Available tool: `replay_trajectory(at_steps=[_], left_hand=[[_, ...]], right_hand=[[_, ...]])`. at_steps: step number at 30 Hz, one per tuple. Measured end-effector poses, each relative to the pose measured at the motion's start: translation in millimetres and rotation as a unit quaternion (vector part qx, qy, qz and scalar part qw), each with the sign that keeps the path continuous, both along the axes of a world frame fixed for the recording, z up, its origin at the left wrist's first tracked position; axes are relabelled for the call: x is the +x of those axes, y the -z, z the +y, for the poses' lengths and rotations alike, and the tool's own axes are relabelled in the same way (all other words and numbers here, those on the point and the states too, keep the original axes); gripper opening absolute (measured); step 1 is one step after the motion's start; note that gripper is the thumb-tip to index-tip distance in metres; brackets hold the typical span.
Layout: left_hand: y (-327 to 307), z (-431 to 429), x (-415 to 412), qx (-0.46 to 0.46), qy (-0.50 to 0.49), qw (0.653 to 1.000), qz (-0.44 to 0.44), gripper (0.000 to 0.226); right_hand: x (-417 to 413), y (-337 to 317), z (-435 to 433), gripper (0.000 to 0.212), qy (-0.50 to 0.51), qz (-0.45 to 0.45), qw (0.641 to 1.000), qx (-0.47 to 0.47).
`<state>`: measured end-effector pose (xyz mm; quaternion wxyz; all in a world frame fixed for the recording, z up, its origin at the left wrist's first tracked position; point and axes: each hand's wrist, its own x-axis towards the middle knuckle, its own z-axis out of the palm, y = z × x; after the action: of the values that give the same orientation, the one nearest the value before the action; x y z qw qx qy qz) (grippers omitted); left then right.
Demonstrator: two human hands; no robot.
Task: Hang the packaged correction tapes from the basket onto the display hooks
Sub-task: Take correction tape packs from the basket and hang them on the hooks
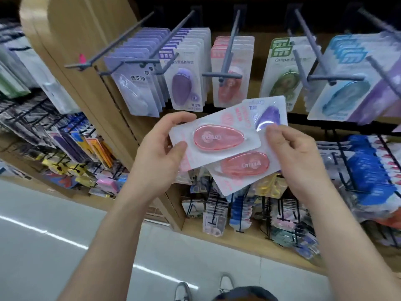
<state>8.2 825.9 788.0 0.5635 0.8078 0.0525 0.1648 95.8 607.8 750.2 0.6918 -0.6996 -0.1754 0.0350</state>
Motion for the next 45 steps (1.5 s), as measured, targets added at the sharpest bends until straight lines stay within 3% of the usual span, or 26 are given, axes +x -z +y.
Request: replay_trajectory(at_steps=[6, 8, 10, 12, 16, 19, 24, 30, 34, 36, 39, 41, 45], left_hand=[[-13, 15, 17, 0.023, 0.024, 0.999, -0.013, 0.05], [-16, 8, 26, -0.058, -0.004, 0.997, -0.053, 0.035], [-18, -8, 35, -0.207, -0.027, 0.974, -0.09, 0.02], [-16, -23, 43, -0.277, -0.021, 0.955, -0.103, 0.02], [-13, -32, 48, -0.207, 0.046, 0.97, -0.119, 0.016], [-14, -35, 51, -0.133, 0.012, 0.973, -0.186, 0.012], [-19, -36, 62, -0.118, -0.054, 0.965, -0.227, 0.011], [-26, -37, 72, -0.174, -0.024, 0.974, -0.139, 0.006], [-23, -32, 69, -0.242, 0.048, 0.964, -0.1, 0.014], [-17, -24, 61, -0.215, 0.099, 0.968, -0.077, 0.022], [-8, -16, 42, -0.113, 0.143, 0.983, 0.03, 0.049], [-4, -15, 37, -0.039, 0.119, 0.991, 0.05, 0.043], [-2, -12, 53, -0.028, 0.034, 0.999, 0.023, 0.023]], right_hand=[[-7, -2, 2, 0.021, -0.047, 0.012, 0.997, -0.052], [-8, 5, 2, 0.017, -0.044, 0.021, 0.996, -0.071], [-12, 14, 5, 0.014, -0.025, 0.022, 0.997, -0.073], [-17, 25, 10, 0.016, 0.009, 0.028, 0.999, -0.045], [-26, 40, 22, 0.016, 0.052, 0.057, 0.997, 0.019], [-32, 43, 31, 0.017, 0.072, 0.071, 0.993, 0.059], [-41, 40, 53, 0.026, 0.079, 0.098, 0.984, 0.128], [-50, 43, 72, 0.036, 0.101, 0.12, 0.975, 0.157], [-54, 42, 82, 0.035, 0.096, 0.14, 0.967, 0.188], [-54, 42, 84, 0.032, 0.1, 0.139, 0.967, 0.19], [-54, 40, 83, 0.021, 0.107, 0.132, 0.966, 0.193], [-54, 40, 81, 0.02, 0.106, 0.122, 0.969, 0.187], [-46, 42, 69, 0.008, 0.14, 0.089, 0.98, 0.111]])
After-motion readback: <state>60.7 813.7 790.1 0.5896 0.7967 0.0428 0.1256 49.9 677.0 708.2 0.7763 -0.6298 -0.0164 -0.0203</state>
